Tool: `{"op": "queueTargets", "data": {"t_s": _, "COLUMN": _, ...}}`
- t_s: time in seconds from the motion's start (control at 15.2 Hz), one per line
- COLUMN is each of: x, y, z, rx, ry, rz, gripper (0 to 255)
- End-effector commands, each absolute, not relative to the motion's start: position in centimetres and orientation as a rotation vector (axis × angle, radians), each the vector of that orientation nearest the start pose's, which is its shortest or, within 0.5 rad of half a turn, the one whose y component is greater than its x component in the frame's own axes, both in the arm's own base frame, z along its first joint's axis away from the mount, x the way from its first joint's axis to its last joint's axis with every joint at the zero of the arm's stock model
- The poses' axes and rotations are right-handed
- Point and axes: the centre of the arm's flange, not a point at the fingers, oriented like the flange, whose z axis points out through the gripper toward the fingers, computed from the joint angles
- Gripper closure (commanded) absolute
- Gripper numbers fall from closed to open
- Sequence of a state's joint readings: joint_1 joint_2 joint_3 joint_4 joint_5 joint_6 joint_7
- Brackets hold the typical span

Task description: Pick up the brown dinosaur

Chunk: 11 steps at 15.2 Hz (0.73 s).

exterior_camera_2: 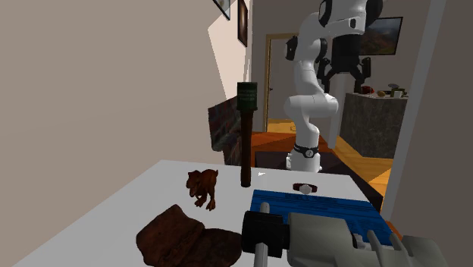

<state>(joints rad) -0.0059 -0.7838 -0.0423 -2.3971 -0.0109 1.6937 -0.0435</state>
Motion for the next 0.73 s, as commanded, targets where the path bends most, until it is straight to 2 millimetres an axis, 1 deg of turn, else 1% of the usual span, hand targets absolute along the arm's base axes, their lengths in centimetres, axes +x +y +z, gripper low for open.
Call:
{"op": "queueTargets", "data": {"t_s": 0.0, "x": 31.8, "y": -2.0, "z": 58.1, "rx": -3.123, "ry": -0.011, "rz": -0.126, "gripper": 0}}
{"op": "queueTargets", "data": {"t_s": 0.66, "x": 35.9, "y": -12.2, "z": 51.9, "rx": -3.169, "ry": -0.003, "rz": -0.125, "gripper": 0}}
